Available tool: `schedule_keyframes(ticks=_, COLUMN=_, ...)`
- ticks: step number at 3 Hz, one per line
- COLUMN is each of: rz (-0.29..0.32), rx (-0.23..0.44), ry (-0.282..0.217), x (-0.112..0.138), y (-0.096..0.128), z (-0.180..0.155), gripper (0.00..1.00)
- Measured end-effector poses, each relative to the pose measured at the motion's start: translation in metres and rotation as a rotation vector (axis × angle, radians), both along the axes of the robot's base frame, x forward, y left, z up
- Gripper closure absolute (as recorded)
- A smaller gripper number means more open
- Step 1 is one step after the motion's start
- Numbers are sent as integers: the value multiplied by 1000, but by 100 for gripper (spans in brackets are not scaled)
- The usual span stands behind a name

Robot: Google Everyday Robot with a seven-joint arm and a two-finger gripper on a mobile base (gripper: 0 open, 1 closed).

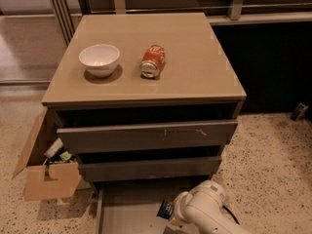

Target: Place rxbar blueberry into bottom drawer

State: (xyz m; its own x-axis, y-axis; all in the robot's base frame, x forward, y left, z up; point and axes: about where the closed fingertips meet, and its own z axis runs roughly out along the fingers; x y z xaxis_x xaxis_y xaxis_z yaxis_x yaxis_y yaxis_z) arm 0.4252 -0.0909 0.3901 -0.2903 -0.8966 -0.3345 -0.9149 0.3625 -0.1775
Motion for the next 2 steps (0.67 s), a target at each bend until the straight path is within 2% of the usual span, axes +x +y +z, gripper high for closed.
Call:
schedule_keyframes(ticks=1, rz=-29, rx=-43, ry=40, x=8, y=-11, z=-24, gripper=100)
schedule_keyframes(ticks=2, rz=-35, rx=-52, ry=54, x=13, y=-8, z=-34, gripper=100)
